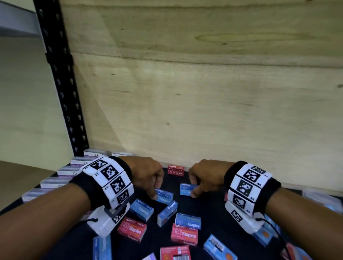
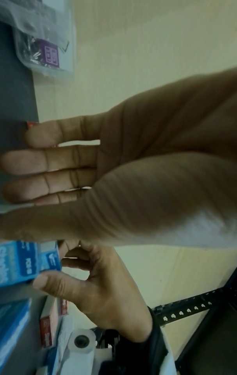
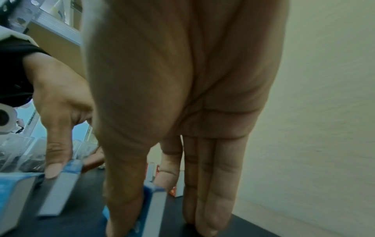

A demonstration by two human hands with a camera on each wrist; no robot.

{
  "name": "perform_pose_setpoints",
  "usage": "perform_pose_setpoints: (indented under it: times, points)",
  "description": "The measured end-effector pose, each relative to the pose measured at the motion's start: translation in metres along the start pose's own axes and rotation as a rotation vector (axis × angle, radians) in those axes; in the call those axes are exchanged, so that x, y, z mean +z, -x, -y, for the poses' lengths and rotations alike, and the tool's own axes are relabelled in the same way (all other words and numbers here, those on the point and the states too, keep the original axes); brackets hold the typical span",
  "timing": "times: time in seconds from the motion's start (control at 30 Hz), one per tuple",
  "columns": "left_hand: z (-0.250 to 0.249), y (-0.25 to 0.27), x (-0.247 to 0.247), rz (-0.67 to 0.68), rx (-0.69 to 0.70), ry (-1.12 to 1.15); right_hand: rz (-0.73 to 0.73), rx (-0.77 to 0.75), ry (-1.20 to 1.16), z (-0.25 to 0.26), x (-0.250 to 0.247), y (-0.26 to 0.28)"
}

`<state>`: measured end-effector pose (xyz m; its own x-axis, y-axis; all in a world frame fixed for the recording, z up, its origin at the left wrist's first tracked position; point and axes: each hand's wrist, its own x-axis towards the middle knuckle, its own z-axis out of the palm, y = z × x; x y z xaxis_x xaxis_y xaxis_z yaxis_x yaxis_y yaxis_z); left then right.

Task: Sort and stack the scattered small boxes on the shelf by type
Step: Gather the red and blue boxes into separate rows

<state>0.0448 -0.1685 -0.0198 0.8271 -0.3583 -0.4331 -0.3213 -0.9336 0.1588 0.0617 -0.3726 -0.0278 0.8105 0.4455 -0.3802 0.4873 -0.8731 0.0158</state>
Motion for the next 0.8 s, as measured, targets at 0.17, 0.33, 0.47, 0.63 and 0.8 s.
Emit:
perform_pose_setpoints:
  times: [0.17, 0.33, 0.47, 0.63, 0.8]
  points:
    - [-0.014, -0.012, -0.011, -0.112, 0.057, -0.007, -0.045, 0.014, -0.016, -0.023, -0.004, 0.011]
    - [-0.048, -0.038, -0.024, -0.23, 0.066, -0.146, -0.122, 0.129, 0.024, -0.056, -0.008, 0.023]
    - [-0.072, -0.06, -0.029, -0.247, 0.053, -0.207, -0.178, 0.198, 0.062, -0.071, -0.005, 0.028]
    - [-0.091, -0.079, -0.03, -0.265, 0.076, -0.271, -0.18, 0.268, 0.068, -0.088, 0.001, 0.035]
    - [-0.105, -0.092, -0.028, -0.291, 0.1, -0.286, -0.137, 0.334, 0.075, -0.102, 0.004, 0.042]
